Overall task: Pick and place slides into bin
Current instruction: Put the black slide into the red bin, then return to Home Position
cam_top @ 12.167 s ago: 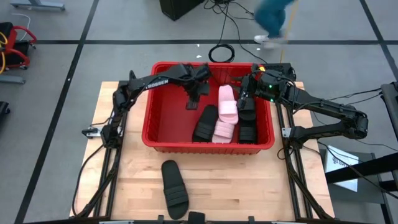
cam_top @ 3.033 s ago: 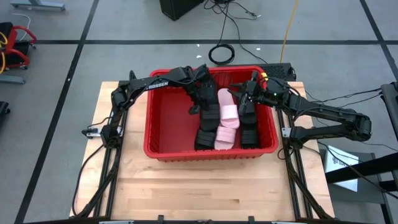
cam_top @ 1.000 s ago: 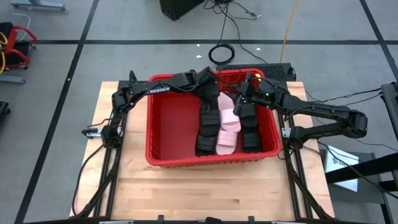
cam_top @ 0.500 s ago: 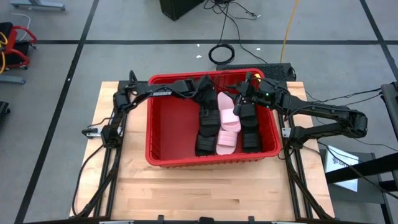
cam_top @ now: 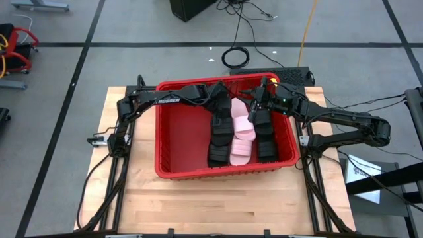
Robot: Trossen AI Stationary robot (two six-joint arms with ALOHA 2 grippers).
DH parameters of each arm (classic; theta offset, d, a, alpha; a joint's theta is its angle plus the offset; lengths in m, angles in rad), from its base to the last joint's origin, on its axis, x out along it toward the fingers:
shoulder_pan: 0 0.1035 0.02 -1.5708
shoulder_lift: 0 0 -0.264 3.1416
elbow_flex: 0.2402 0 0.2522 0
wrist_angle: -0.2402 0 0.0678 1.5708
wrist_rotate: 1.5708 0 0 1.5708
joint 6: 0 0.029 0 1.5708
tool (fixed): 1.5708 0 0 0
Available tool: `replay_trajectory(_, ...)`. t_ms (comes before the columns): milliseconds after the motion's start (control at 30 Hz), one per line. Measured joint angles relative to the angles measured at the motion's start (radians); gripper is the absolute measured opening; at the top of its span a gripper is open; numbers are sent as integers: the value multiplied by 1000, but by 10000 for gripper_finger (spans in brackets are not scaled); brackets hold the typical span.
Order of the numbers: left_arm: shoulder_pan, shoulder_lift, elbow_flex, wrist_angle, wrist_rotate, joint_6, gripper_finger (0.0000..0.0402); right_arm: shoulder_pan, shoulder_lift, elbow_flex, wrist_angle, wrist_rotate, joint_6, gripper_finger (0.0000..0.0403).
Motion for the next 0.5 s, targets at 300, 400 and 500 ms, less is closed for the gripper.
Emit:
replay_trajectory(300, 10, -4, 22, 8, -69, 4, 152, 0, 0, 0, -6, 0, 0, 105)
replay_trajectory(400, 21, -5, 22, 6, -98, 3, 152, 0, 0, 0, 1, 0, -4, 105)
replay_trajectory(500, 35, -20, 22, -4, -106, 7, 152, 0, 0, 0, 15, 1, -4, 105)
